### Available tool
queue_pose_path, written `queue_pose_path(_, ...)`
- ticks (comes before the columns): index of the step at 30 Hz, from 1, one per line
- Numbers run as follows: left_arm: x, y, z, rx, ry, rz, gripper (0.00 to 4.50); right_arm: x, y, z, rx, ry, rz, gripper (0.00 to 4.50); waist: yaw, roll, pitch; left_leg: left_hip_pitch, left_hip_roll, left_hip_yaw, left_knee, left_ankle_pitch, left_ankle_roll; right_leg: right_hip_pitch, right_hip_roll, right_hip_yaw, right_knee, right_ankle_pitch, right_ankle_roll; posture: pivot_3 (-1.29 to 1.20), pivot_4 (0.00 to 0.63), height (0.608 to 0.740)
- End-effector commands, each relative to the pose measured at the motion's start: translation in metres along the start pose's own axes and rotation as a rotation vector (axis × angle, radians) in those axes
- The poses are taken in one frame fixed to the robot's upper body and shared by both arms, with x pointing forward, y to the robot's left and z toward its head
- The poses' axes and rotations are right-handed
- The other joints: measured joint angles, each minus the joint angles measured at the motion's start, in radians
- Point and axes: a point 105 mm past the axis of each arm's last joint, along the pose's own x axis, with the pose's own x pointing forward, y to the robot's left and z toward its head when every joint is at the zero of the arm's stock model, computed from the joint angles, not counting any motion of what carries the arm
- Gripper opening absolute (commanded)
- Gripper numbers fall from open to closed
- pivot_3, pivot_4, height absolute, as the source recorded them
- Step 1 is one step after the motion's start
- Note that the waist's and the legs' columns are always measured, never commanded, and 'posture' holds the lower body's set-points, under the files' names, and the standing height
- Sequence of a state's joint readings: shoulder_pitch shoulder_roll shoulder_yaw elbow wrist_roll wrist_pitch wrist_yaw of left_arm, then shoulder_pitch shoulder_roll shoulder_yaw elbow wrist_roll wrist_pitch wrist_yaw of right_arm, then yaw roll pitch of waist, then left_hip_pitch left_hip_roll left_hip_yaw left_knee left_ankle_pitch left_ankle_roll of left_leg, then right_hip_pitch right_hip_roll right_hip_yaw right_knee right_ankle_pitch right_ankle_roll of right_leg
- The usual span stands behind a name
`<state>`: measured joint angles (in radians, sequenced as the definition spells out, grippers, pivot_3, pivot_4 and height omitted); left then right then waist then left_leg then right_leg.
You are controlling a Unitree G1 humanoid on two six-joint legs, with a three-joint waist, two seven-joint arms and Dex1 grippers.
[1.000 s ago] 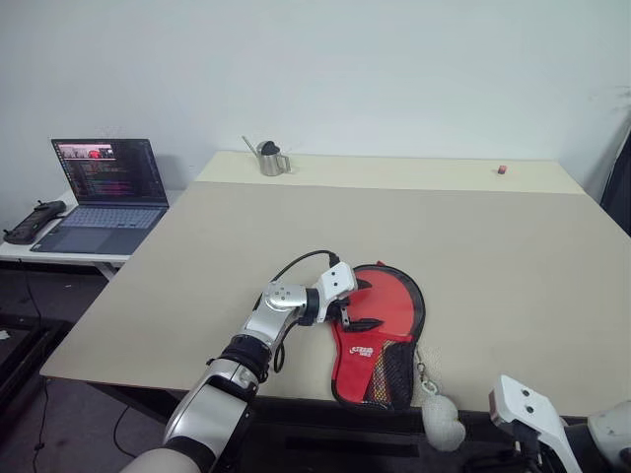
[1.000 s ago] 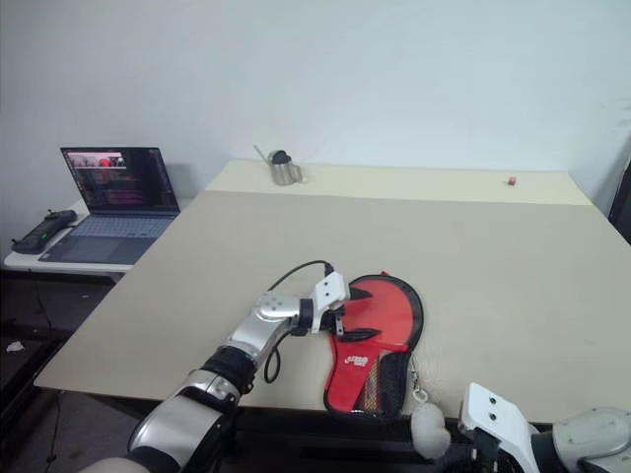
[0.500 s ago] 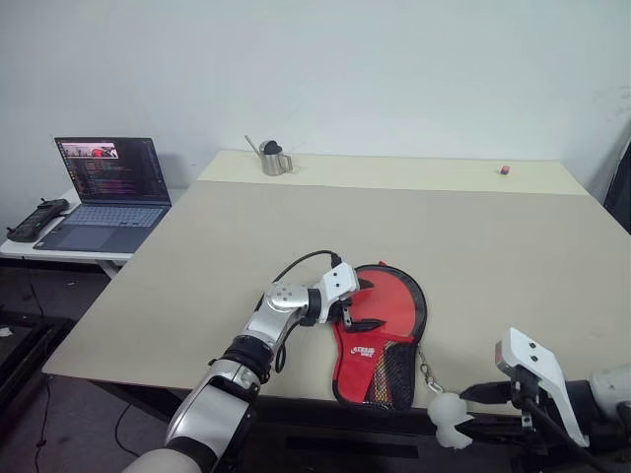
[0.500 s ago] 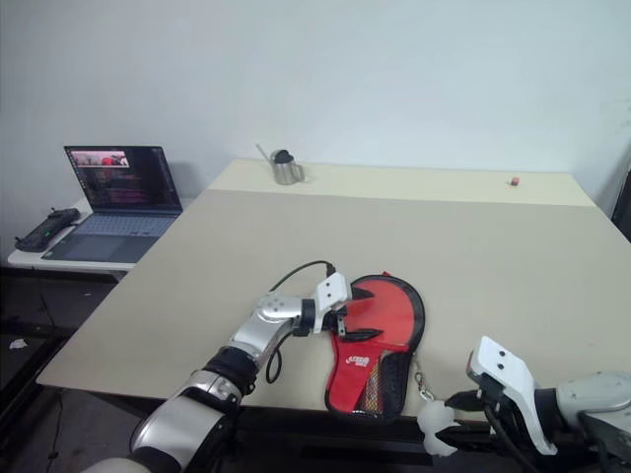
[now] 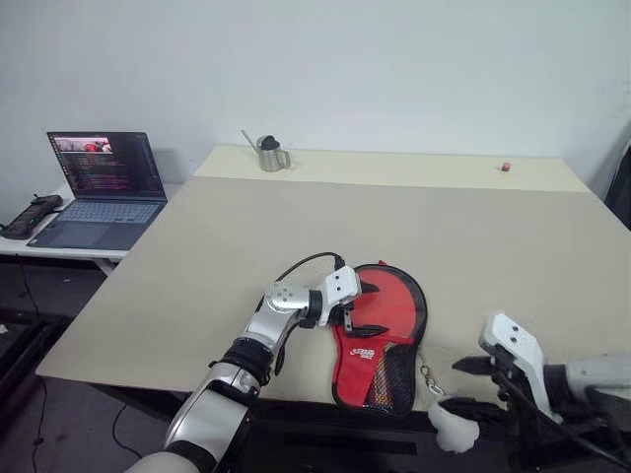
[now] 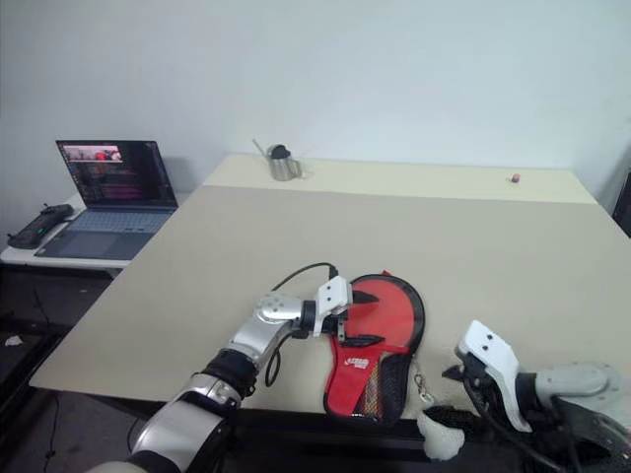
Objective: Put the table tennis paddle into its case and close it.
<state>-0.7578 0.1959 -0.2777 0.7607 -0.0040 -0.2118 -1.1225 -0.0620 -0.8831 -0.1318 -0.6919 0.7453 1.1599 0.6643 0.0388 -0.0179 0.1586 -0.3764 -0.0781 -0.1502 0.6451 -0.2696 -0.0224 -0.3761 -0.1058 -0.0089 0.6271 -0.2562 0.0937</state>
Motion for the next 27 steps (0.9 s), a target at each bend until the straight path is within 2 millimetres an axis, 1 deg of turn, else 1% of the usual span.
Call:
queue_pose_path(1,0.005,-0.013,-0.019,-0.033,0.066,-0.043,4.5,0.011,-0.016,0.014,0.023,-0.046,-0.064,3.99,-0.001,0.0,0.0,-0.001,0.0,-0.001,0.0,0.0,0.0,0.0,0.0,-0.001,0.0,0.0,0.0,0.0,0.15,0.74)
queue_pose_path(3,0.003,-0.012,-0.02,-0.035,0.066,-0.033,4.5,0.02,-0.03,0.024,0.051,-0.091,-0.097,3.99,-0.002,0.0,0.0,-0.002,-0.001,-0.003,0.0,0.0,0.0,-0.001,0.0,-0.002,0.0,0.0,0.0,0.0,0.15,0.74)
queue_pose_path(6,-0.003,-0.008,-0.021,-0.038,0.066,-0.008,4.5,0.03,-0.052,0.036,0.074,-0.133,-0.16,3.99,-0.009,0.001,0.0,-0.002,-0.001,-0.004,0.0,0.0,0.0,-0.002,0.0,-0.001,0.001,0.003,-0.005,0.0,0.15,0.74)
queue_pose_path(8,-0.007,-0.007,-0.022,-0.042,0.065,0.005,4.5,0.036,-0.063,0.042,0.072,-0.151,-0.183,3.99,-0.013,0.001,0.0,-0.002,-0.001,-0.005,0.0,0.0,0.0,-0.003,0.0,-0.001,0.001,0.003,-0.005,0.0,0.15,0.74)
queue_pose_path(10,-0.012,-0.005,-0.022,-0.047,0.062,0.026,4.5,0.043,-0.075,0.052,0.073,-0.197,-0.211,3.99,-0.019,0.001,0.0,-0.002,-0.001,-0.005,0.0,0.0,0.0,-0.003,0.0,-0.001,0.001,0.003,-0.005,0.0,0.15,0.74)
queue_pose_path(13,-0.02,-0.002,-0.023,-0.051,0.06,0.058,4.5,0.056,-0.089,0.064,0.079,-0.252,-0.237,3.99,-0.034,0.002,-0.001,-0.002,-0.001,-0.004,0.0,0.001,0.0,-0.003,0.0,-0.001,0.002,0.003,-0.006,0.0,0.15,0.74)
queue_pose_path(15,-0.025,0.0,-0.022,-0.053,0.056,0.079,4.5,0.065,-0.095,0.067,0.082,-0.267,-0.249,3.99,-0.041,0.002,-0.001,-0.002,-0.001,-0.005,0.0,0.001,0.0,-0.004,0.001,-0.001,0.003,0.003,-0.006,0.0,0.15,0.74)
queue_pose_path(19,-0.032,0.004,-0.02,-0.051,0.05,0.117,4.5,0.079,-0.101,0.066,0.089,-0.263,-0.256,3.99,-0.048,0.002,0.0,-0.002,-0.001,-0.005,0.0,0.001,-0.002,-0.005,0.001,0.0,0.003,0.004,-0.006,0.0,0.15,0.74)
queue_pose_path(23,-0.04,0.005,-0.018,-0.045,0.051,0.147,4.5,0.091,-0.098,0.058,0.114,-0.238,-0.236,3.99,-0.057,0.003,0.0,-0.003,-0.001,-0.005,0.0,0.004,-0.005,-0.007,0.002,0.001,0.004,0.004,-0.007,0.0,0.15,0.74)
queue_pose_path(26,-0.042,0.006,-0.018,-0.043,0.053,0.159,4.5,0.096,-0.096,0.053,0.142,-0.229,-0.232,3.99,-0.068,0.003,-0.001,-0.003,-0.001,-0.004,0.0,0.004,-0.006,-0.008,0.002,0.002,0.005,0.004,-0.007,0.0,0.15,0.74)
queue_pose_path(27,-0.043,0.006,-0.018,-0.043,0.053,0.163,4.5,0.099,-0.094,0.052,0.156,-0.23,-0.223,3.82,-0.068,0.003,-0.001,-0.003,0.0,-0.004,0.0,0.004,-0.006,-0.008,0.002,0.002,0.005,0.004,-0.007,0.0,0.15,0.74)
